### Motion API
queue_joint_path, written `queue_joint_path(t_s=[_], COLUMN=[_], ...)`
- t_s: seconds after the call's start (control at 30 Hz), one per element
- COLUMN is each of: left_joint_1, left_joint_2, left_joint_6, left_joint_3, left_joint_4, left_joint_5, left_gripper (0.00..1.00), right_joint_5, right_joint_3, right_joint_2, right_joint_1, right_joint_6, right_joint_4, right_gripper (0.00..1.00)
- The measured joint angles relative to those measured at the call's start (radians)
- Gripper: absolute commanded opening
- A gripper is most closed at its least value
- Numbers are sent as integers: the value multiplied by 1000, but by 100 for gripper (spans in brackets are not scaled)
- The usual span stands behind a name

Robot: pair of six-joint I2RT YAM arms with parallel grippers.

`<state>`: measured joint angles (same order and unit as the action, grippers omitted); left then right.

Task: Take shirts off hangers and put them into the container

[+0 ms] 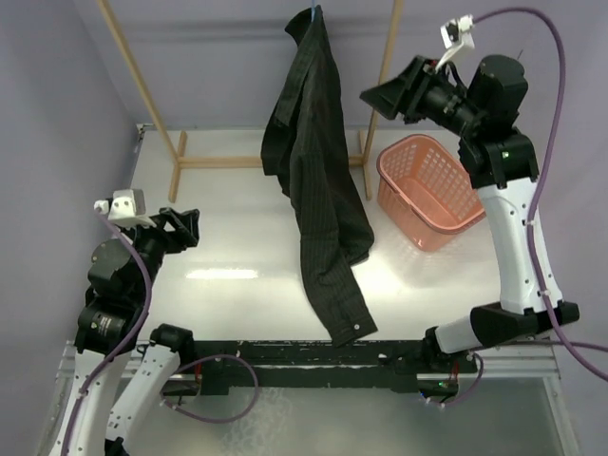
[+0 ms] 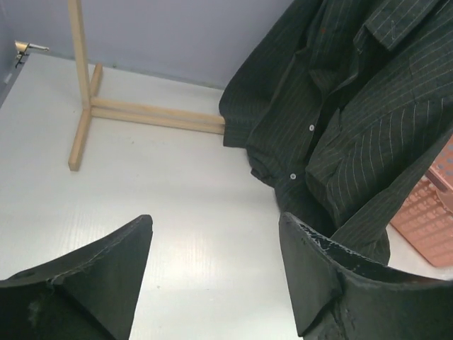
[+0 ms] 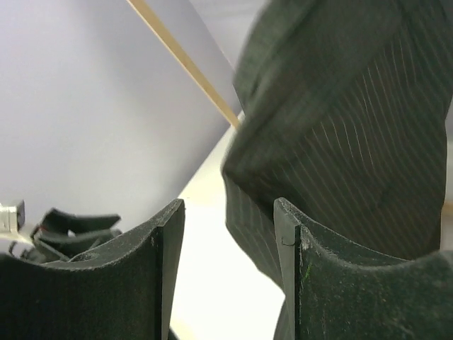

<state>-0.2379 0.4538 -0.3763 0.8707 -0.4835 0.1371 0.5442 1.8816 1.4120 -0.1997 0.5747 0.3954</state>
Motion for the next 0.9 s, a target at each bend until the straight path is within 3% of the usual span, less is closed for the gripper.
queue_joint_path(t_s=[0.1,0.17,0.23,0.33,0.5,0.67,0.9], left_joint_1=[0,0,0,0,0,0,0], left_joint_2=[-34,-55,-52,-24,49,58,60], left_joint_6=[6,63,89,153,203,217,224], left_joint_3=[-35,-48,-51,-56,-62,-67,-67], left_joint_4=[6,24,35,51,51,50,56], left_joint_5=[-25,-104,-143,-228,-304,-331,-343], left_gripper=[51,47,52,73,86,88,91], right_joint_5=[-69,-109,-142,-200,-345,-472,-650], right_joint_3=[208,365,560,798,710,594,581], right_joint_2=[100,182,290,443,476,481,482], right_joint_1=[-56,-83,-100,-131,-222,-340,-399], right_joint_6=[-32,-45,-54,-66,-127,-228,-342], right_joint_4=[35,65,97,98,77,83,85], right_gripper=[54,51,48,47,56,60,59])
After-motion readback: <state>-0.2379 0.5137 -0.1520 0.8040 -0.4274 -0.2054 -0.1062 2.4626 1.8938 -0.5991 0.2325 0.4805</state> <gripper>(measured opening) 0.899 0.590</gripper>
